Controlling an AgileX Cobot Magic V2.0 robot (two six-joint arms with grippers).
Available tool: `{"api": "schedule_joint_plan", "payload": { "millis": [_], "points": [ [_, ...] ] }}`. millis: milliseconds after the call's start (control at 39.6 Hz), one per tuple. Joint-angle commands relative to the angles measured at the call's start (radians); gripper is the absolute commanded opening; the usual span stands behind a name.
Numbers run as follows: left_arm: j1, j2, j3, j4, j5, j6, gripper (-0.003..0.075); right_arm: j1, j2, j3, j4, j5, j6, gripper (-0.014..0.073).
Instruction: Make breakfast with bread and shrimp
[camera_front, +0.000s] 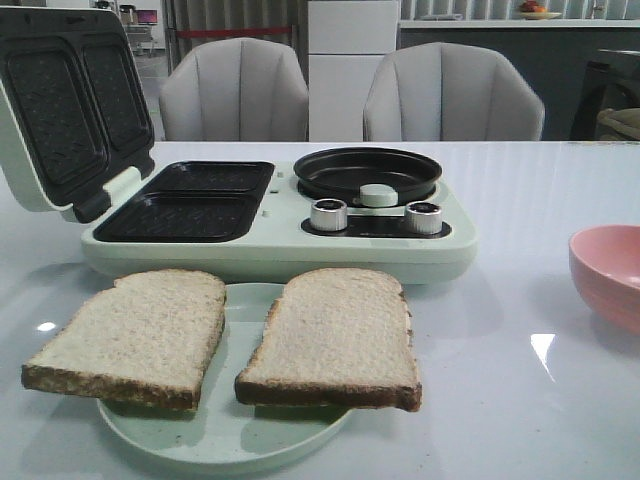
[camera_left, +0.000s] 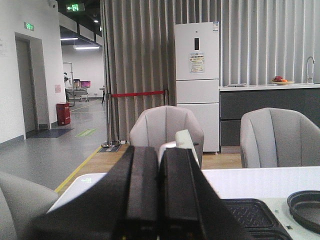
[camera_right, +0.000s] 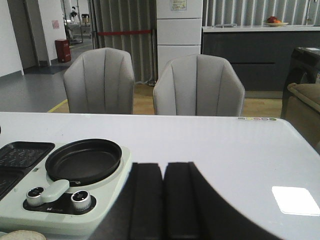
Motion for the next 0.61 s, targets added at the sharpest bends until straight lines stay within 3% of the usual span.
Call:
{"api": "schedule_joint_plan", "payload": {
  "millis": [0,227,581],
  "points": [
    [-0.007,0.091,-0.166,0.0,0.047,-0.006,0.0101,-0.005,0.121,-0.144,0.007,-0.008,-0.006,0.0017],
    [-0.007,0.28,-0.379,-0.001,0.309,-0.006,0.0101,-0.005,0.306,-0.258,0.006,0.073,-0.006,0.0017],
    [-0.007,0.456,-0.356,-0.021,0.377,-0.006,0.0101,-0.005,0.53,-0.256,0.006,0.177,-0.006,0.0017]
  ]
}}
